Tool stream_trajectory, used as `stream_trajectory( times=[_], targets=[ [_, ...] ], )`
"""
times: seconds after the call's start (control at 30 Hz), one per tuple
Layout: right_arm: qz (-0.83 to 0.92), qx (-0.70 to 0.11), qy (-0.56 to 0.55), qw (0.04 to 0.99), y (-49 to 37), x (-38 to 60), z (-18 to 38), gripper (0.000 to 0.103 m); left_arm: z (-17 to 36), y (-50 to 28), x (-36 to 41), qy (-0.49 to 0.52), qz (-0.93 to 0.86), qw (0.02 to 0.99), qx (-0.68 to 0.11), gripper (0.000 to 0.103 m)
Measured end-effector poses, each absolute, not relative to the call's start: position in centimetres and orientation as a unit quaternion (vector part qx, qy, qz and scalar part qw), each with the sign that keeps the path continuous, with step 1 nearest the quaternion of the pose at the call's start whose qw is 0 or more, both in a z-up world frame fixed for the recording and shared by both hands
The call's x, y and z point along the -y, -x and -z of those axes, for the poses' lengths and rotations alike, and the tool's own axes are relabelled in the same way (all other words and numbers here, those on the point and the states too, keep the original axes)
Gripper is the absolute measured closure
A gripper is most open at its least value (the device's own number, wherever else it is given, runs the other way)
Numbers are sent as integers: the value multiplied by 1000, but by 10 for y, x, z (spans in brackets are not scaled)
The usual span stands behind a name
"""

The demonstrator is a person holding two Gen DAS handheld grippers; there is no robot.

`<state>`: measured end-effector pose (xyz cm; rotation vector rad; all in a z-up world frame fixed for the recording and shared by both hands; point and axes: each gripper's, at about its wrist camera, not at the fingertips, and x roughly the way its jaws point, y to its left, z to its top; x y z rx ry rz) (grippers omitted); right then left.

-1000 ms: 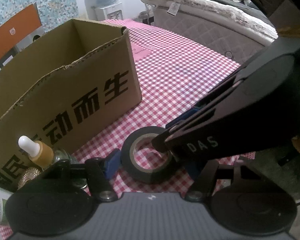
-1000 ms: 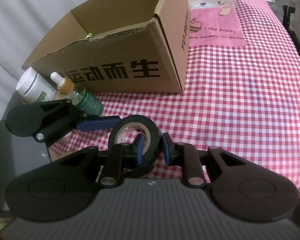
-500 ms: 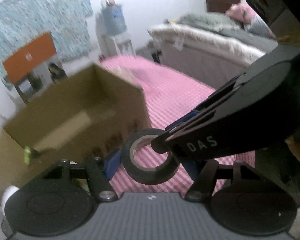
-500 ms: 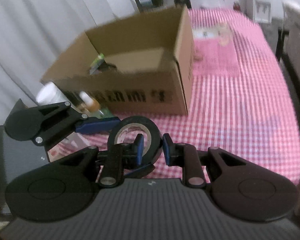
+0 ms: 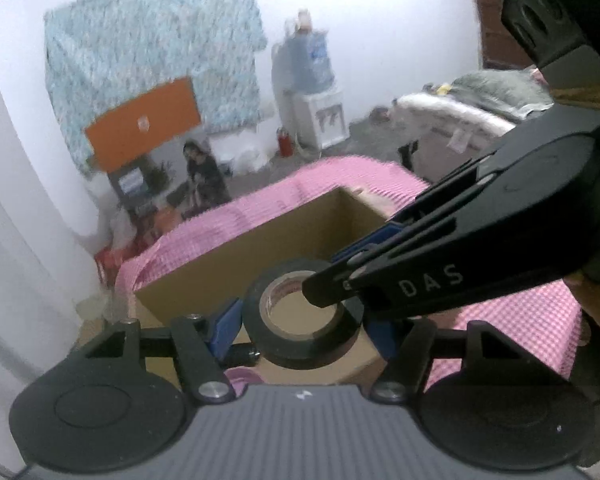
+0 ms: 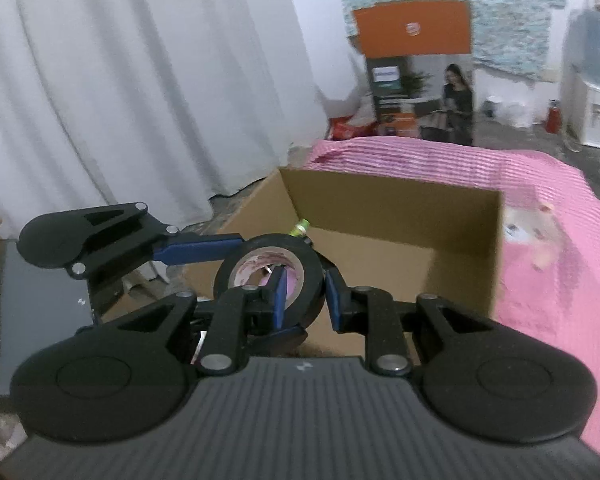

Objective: Organize rigid objects
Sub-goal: 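Carry the black tape roll into the box and open the right gripper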

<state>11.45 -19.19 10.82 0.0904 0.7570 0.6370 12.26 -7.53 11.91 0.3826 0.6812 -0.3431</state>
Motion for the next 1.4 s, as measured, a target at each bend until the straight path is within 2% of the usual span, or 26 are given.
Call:
stream_trajectory(
  times=[0.23,0.5,0.93,1.17,1.4],
  targets=[
    [-311,-453,-48,834,-222,150,-77,83,-92,-215,50,-164,159,872,-433,35],
    [-290,-534,-56,792,-305,120,-13,83,-39,-282,43,-161,150,835,-504,35],
    [-271,-582,-82,762,-361,117,55,82,6,-321,51,-170,141,808,-546,35],
    [-261,-586,-105,760,-362,128,59,81,12,-327,51,-169,136,807,-549,35],
    [-265,-577,-134,761,-350,142,48,72,-8,-319,44,-156,129,822,-533,27]
  ],
)
